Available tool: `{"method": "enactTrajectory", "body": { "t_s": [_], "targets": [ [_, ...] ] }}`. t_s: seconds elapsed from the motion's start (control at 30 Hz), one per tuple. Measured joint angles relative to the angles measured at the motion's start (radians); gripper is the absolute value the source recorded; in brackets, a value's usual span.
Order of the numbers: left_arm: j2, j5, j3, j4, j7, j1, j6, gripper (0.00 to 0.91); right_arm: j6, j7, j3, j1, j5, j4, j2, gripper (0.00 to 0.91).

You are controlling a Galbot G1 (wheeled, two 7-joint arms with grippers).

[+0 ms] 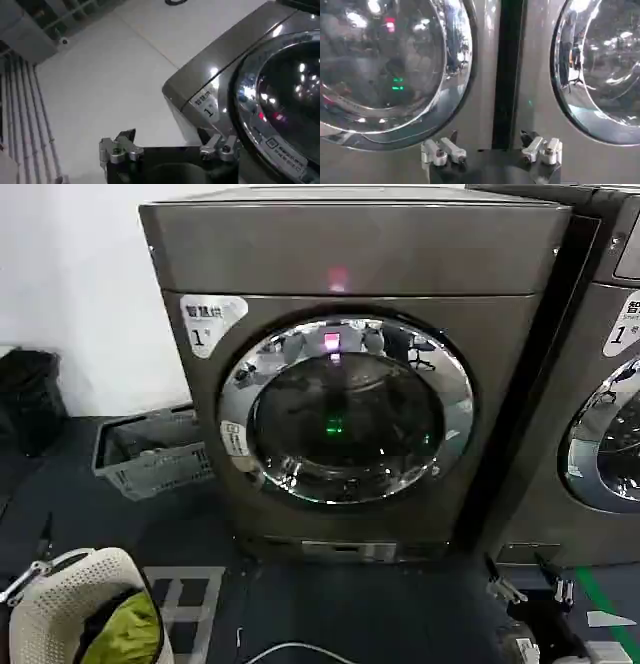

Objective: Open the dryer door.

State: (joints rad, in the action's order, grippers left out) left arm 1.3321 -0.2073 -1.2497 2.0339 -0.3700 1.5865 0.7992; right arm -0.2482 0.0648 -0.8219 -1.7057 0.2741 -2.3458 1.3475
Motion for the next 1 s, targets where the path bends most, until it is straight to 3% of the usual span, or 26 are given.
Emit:
{"method": "enactTrajectory", "body": {
  "t_s": [0.13, 0.3, 0.43, 0.7, 1.0],
  "targets": [
    [-0.001, 0.011, 0.012, 0.0, -0.001, 0.001, 0.003, 0.907, 0.089, 0.04, 0.053, 0.028, -0.009, 0.007, -0.049, 0.907],
    [-0.008, 0.039, 0.037, 0.011, -0.001, 0.0, 0.004, 0.907, 0.162, 0.056, 0.151, 0.078, -0.014, 0.04, -0.14, 0.907],
    [0.006, 0.053, 0.054, 0.026, 0.0, 0.008, 0.005, 0.907, 0.175, 0.063, 0.238, 0.149, -0.01, 0.084, -0.221, 0.907],
    [0.033, 0.071, 0.043, 0.044, 0.0, 0.022, 0.011, 0.907, 0.212, 0.083, 0.415, 0.379, 0.069, 0.207, -0.359, 0.907],
    [0.069, 0.091, 0.013, 0.072, 0.0, 0.041, 0.012, 0.907, 0.206, 0.088, 0.609, 0.64, 0.11, 0.335, -0.394, 0.907]
  ]
}}
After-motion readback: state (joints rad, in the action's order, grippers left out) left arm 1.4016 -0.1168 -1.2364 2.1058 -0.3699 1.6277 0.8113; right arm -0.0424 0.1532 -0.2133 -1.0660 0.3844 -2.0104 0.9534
